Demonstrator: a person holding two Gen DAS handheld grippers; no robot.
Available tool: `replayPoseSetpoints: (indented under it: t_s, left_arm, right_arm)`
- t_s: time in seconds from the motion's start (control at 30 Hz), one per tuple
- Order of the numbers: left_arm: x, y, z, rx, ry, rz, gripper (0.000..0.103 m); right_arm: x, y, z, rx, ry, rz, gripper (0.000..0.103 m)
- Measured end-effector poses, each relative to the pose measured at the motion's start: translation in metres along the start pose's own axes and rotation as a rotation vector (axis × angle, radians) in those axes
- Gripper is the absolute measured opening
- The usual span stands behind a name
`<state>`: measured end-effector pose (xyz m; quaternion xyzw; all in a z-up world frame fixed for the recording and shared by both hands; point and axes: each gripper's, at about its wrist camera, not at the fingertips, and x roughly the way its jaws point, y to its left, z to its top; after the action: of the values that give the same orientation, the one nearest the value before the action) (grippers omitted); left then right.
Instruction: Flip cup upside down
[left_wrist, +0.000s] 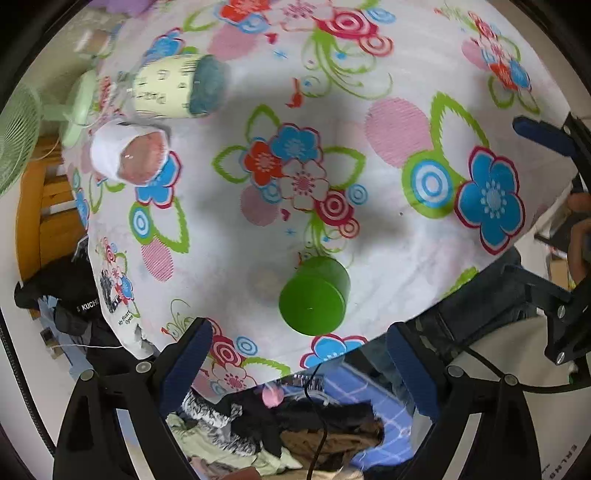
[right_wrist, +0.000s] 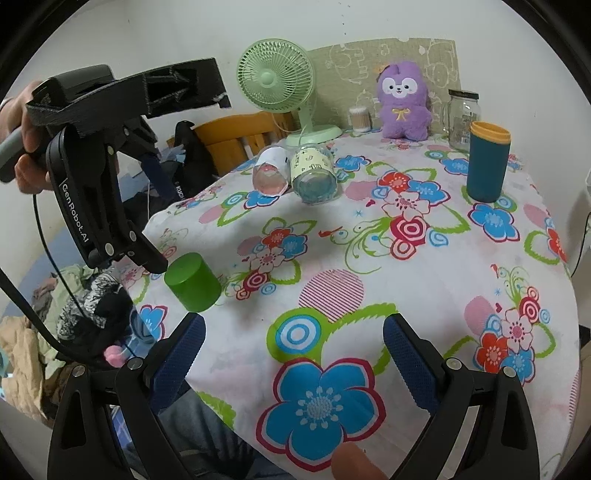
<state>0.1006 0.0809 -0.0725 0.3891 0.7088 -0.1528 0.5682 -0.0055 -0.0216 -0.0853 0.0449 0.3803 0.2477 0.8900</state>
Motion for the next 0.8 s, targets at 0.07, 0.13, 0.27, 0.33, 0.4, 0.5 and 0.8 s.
replayPoseSetpoints:
  t_s: [0.07,0.13,0.27,0.33,0.4,0.5,0.8]
  left_arm:
    - [-0.004,0.005,-0.005,-0.028,-0.045,-0.008,0.096]
    - [-0.006,0.008,-0.009,-0.051,-0.08,-0.021,0.096]
    - [-0.012,0.013,-0.019,-0.085,-0.165,-0.035,0.096]
    - [-0.014,0.016,-0.025,-0.105,-0.212,-0.029,0.096]
    - [-0.017,0.019,-0.03,-0.126,-0.246,-0.039,0.096]
    - [-0.018,0.028,-0.039,-0.169,-0.283,-0.069,0.096]
    - [-0.019,0.045,-0.064,-0.293,-0.426,-0.056,0.096]
  right_arm:
    - [0.001,0.002,0.004,0.004,0.004,-0.012,0.098]
    - [0.002,0.003,0.008,0.007,0.008,-0.022,0.098]
    - [0.002,0.007,0.015,0.013,0.02,-0.036,0.098]
    - [0.001,0.011,0.017,0.002,0.018,-0.042,0.098]
    - [0.001,0.016,0.02,-0.015,0.015,-0.055,0.098]
    - [-0.001,0.024,0.024,-0.032,0.011,-0.067,0.098]
    - [-0.015,0.042,0.045,-0.092,-0.054,-0.157,0.102]
